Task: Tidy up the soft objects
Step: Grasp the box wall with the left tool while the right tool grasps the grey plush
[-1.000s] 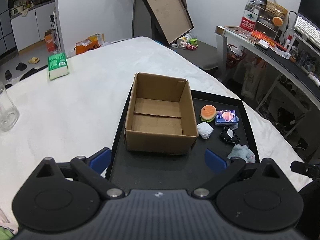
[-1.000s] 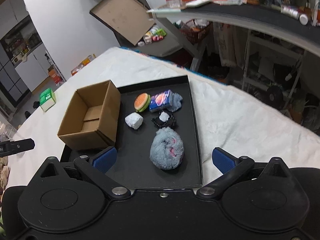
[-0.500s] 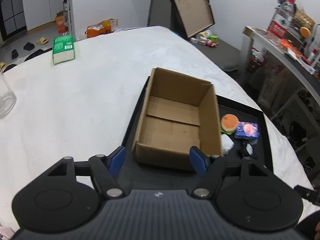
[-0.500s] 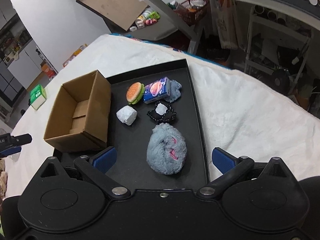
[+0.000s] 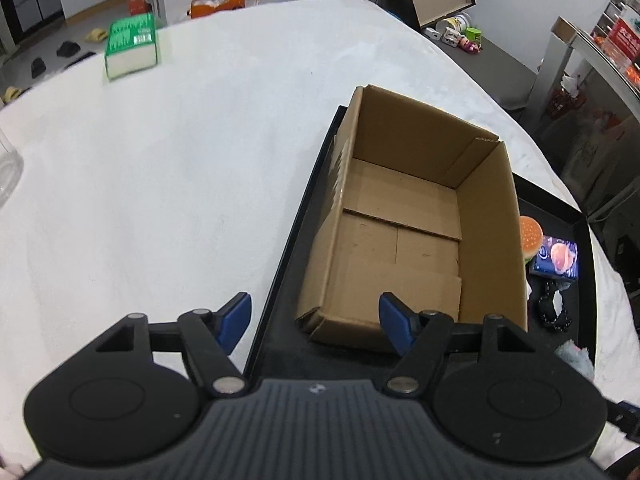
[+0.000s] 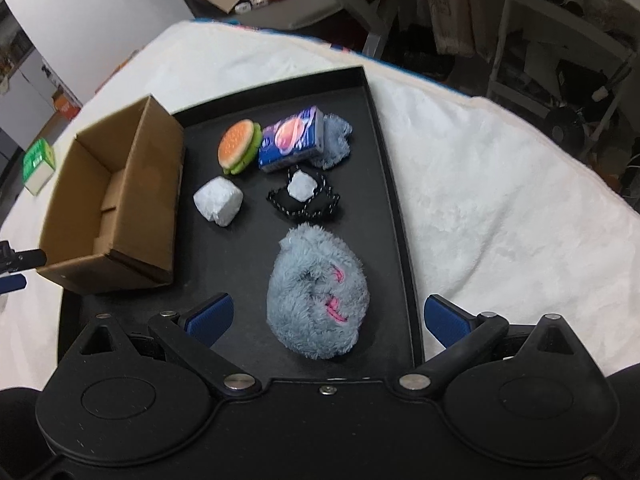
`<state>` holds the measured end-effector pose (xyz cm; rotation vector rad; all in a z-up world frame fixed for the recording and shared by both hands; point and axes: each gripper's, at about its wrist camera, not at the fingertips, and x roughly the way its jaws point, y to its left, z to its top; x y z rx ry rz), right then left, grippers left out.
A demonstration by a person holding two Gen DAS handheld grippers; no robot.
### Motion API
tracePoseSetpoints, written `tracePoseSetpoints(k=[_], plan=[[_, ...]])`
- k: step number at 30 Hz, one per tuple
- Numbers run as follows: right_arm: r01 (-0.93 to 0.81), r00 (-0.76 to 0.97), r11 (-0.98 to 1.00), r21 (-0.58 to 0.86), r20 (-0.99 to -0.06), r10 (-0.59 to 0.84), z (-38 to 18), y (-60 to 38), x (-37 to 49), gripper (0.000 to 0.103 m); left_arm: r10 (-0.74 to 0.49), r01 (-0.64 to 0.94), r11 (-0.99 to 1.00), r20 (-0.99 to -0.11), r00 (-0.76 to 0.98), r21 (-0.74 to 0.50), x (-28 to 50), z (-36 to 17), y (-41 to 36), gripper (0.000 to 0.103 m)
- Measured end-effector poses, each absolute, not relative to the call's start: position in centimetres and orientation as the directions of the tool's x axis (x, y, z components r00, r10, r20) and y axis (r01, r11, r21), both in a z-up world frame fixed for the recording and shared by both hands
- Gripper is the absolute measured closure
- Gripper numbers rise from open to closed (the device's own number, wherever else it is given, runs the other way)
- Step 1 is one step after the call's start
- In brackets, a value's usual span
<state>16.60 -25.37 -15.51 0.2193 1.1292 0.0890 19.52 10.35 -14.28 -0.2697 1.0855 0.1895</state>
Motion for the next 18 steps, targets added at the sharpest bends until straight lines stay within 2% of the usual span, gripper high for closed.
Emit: tracePoseSetpoints(k=[3, 6, 8, 10, 13, 15, 18], plan=[[0.049, 0.399, 0.973, 0.225, -0.898, 0.187, -16.7, -25.1, 17.2, 0.0, 0.02, -0.273, 0.956, -0.901, 0.434, -0.11, 20.4, -14.8, 10.4, 0.034], [0.068, 0.394, 0.974, 0.217, -0.903, 0.173, -17.6, -25.2, 17.6, 0.0, 0.004, -0.247, 0.962, -0.906, 0.423, -0.111, 21.3, -15.3, 10.2, 0.038], [0.078, 0.391, 0.971, 0.224, -0.903, 0.177, -18.3, -25.2, 17.8, 0.0, -0.002, -0.238, 0.965, -0.912, 0.411, -0.11, 21.7, -15.9, 10.1, 0.046], [0.081, 0.387, 0.969, 0.232, -0.904, 0.184, -19.0, -25.2, 17.9, 0.0, -0.007, -0.236, 0.966, -0.919, 0.395, -0.109, 22.0, -16.4, 10.2, 0.067], [0.085, 0.376, 0.968, 0.238, -0.907, 0.19, -19.5, -25.0, 18.1, 0.0, -0.008, -0.226, 0.968, -0.918, 0.396, -0.106, 22.0, -16.5, 10.2, 0.087], [0.077, 0.381, 0.969, 0.236, -0.905, 0.19, -19.6, -24.7, 18.2, 0.0, 0.015, -0.219, 0.973, -0.921, 0.388, -0.076, 21.9, -16.5, 10.0, 0.092], [0.06, 0.376, 0.972, 0.227, -0.907, 0.188, -19.9, -24.2, 18.5, 0.0, -0.006, -0.207, 0.974, -0.919, 0.395, -0.096, 21.3, -16.3, 10.0, 0.092]])
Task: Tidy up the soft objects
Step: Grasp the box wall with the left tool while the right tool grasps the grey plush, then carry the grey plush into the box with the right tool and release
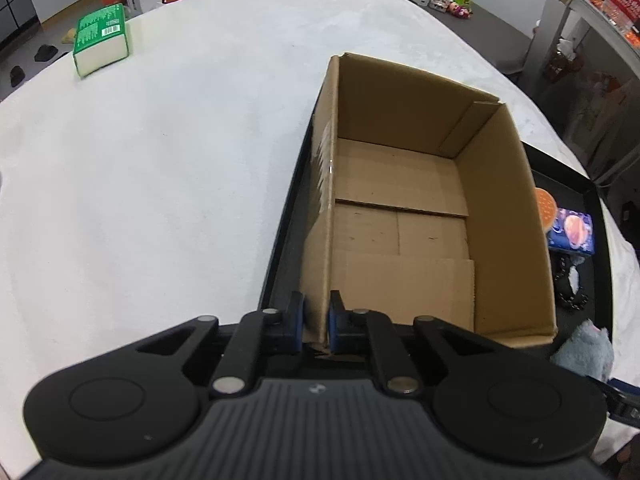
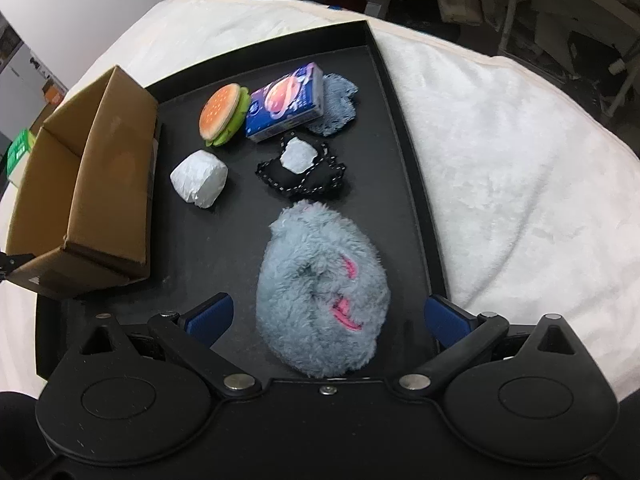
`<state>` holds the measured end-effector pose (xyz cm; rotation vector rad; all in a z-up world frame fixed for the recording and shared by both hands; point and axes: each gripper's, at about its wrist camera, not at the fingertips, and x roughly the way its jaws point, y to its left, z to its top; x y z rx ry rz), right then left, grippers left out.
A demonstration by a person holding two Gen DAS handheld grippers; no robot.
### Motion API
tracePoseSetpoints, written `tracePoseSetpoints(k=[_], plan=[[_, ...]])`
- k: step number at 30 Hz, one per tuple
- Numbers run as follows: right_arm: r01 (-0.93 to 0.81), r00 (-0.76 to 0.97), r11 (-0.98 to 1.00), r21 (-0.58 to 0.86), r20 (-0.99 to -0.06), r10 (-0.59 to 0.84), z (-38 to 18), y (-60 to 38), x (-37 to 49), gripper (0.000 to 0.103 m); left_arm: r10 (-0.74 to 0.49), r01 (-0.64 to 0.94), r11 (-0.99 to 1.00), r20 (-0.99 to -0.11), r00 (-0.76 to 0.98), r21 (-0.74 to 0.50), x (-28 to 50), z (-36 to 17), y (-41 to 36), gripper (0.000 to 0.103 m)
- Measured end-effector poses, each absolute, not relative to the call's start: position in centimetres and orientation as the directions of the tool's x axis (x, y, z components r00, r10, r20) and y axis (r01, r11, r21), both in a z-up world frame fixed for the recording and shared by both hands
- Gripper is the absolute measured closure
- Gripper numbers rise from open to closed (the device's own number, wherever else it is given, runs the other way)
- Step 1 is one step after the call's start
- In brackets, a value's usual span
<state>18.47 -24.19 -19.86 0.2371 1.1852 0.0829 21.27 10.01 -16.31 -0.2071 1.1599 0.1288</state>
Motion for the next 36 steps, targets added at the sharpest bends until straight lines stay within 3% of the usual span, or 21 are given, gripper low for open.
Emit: tracePoseSetpoints(k=[6, 8, 10, 13, 36], plan=[[0.056, 0.401, 0.977, 0.208, -0.9, 0.168, -20.1, -23.6, 18.8, 0.004, -0.02, -0.188, 0.977, -0.916, 0.401, -0.104, 19.1, -16.3, 10.2, 0.092], [0.05, 0.402, 0.976, 0.211, -0.899, 0.174, -20.3, -23.4, 18.9, 0.014, -0.027, -0.186, 0.976, -0.915, 0.403, -0.111, 18.5, -16.3, 10.4, 0.092], [0.038, 0.39, 0.978, 0.203, -0.905, 0.173, -20.6, -23.0, 19.0, 0.031, -0.03, -0.181, 0.977, -0.914, 0.405, -0.113, 18.2, -16.2, 10.5, 0.092], [0.036, 0.403, 0.98, 0.196, -0.9, 0.165, -20.5, -22.9, 18.9, 0.037, -0.033, -0.175, 0.978, -0.91, 0.413, -0.115, 17.4, -16.1, 10.7, 0.092], [0.016, 0.518, 0.986, 0.168, -0.844, 0.136, -14.2, -20.8, 17.3, 0.04, -0.085, -0.167, 0.969, -0.882, 0.463, -0.181, 16.6, -16.4, 12.0, 0.09]])
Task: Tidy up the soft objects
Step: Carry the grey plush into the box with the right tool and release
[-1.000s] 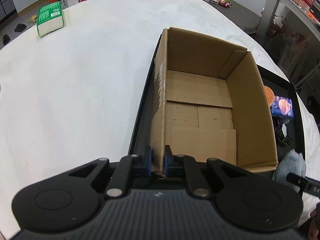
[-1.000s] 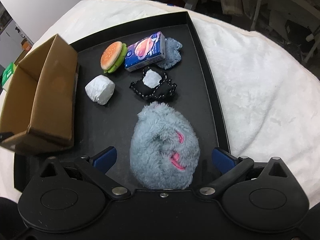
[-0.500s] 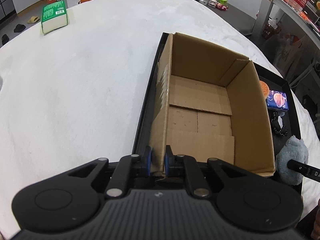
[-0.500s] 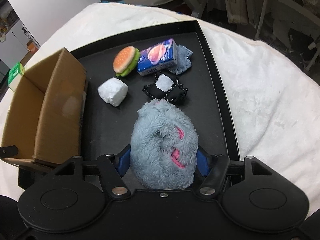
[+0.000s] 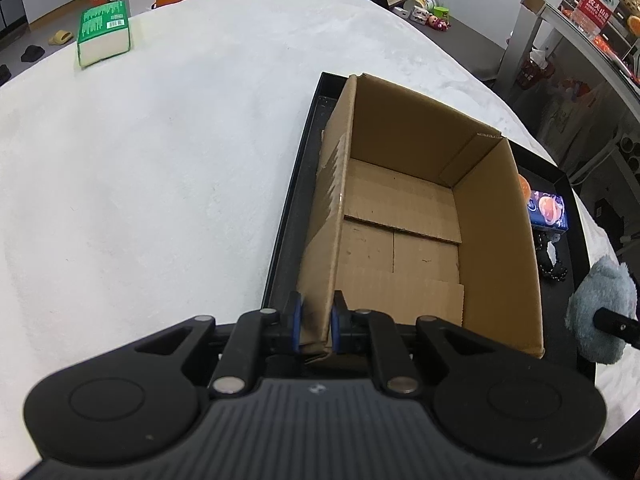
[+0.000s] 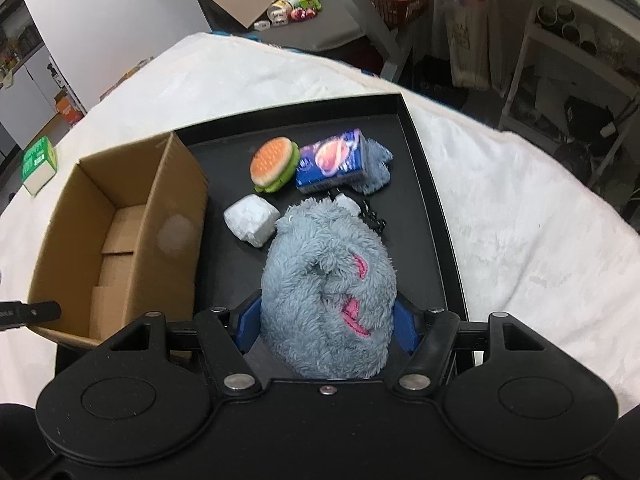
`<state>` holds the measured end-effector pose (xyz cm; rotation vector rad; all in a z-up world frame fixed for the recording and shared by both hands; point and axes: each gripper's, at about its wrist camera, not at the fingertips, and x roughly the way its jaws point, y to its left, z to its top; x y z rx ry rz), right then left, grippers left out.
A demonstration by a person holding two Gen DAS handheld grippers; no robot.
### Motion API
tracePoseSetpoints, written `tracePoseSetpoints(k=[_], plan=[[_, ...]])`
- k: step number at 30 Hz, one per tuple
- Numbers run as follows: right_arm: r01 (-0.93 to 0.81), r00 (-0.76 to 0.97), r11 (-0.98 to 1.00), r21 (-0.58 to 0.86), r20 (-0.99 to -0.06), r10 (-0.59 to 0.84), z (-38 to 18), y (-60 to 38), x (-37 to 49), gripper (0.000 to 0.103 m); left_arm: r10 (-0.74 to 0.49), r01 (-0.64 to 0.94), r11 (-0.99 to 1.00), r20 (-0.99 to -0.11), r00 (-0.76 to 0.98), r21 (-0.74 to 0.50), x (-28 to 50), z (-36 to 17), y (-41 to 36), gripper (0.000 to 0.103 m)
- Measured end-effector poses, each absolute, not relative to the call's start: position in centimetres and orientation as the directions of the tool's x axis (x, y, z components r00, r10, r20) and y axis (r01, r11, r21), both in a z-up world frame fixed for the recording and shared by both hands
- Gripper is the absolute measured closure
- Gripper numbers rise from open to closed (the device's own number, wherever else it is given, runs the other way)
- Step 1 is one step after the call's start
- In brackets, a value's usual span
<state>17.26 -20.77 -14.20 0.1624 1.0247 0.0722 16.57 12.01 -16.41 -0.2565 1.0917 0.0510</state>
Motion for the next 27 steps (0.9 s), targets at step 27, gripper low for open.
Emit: tracePoseSetpoints(k=[27], plan=[[-0.102, 0.611, 0.979, 0.174, -0.766, 0.2, -8.2, -12.6, 19.5, 0.04, -0.168, -0.138, 0.955, -0.863, 0.476, -0.262, 16.3, -16.3, 13.8, 0.088]])
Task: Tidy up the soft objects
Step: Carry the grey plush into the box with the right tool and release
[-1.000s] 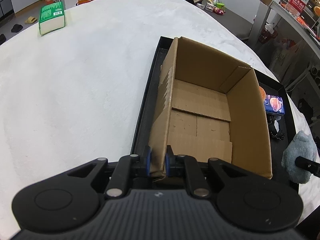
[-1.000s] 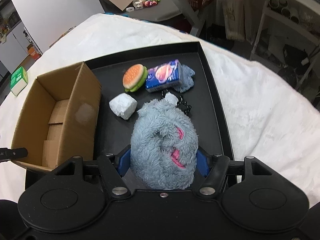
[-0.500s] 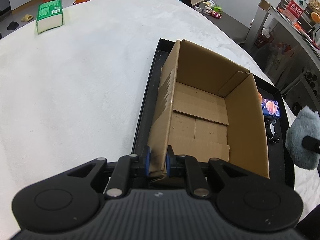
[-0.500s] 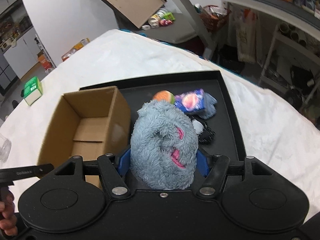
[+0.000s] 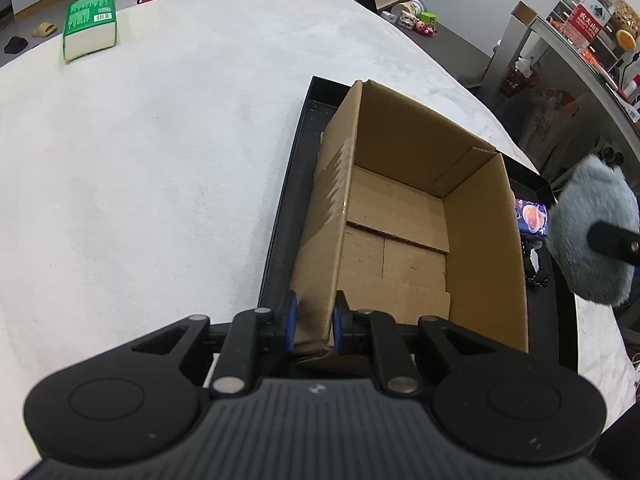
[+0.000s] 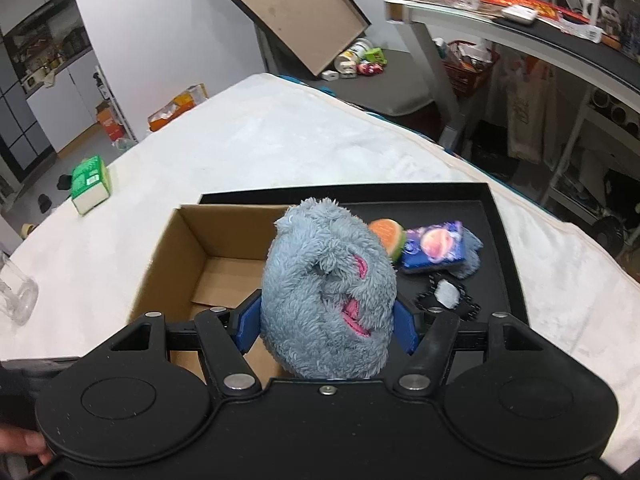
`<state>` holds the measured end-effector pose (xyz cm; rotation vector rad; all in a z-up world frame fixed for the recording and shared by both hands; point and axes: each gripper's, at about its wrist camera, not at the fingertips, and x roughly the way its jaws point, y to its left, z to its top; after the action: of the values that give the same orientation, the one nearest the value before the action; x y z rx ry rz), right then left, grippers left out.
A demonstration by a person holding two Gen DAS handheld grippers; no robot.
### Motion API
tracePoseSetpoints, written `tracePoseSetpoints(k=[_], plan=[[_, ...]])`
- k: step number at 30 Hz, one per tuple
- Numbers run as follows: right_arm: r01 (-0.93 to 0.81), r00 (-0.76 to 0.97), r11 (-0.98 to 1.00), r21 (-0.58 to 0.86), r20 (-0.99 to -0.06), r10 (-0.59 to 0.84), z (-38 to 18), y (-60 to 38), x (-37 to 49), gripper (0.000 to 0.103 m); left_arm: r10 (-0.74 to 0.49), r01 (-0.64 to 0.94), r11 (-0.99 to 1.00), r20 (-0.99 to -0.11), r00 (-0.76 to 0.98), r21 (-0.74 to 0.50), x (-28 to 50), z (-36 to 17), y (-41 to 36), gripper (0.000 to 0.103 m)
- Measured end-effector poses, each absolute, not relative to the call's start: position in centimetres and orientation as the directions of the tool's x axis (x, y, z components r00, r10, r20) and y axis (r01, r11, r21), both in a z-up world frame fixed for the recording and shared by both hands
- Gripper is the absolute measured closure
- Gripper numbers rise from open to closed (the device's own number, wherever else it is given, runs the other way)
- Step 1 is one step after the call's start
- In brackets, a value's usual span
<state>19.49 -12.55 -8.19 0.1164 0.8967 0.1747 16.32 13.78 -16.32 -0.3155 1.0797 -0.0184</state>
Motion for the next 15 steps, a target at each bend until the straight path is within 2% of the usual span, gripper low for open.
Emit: tracePoseSetpoints(k=[15], plan=[[-0.188, 0.585, 0.966, 0.177, -0.77, 0.255, -9.0, -7.4, 21.5, 0.04, -0.212, -0.14, 0.941, -0.857, 0.47, -0.309, 16.2, -16.6, 14.2, 0.087]])
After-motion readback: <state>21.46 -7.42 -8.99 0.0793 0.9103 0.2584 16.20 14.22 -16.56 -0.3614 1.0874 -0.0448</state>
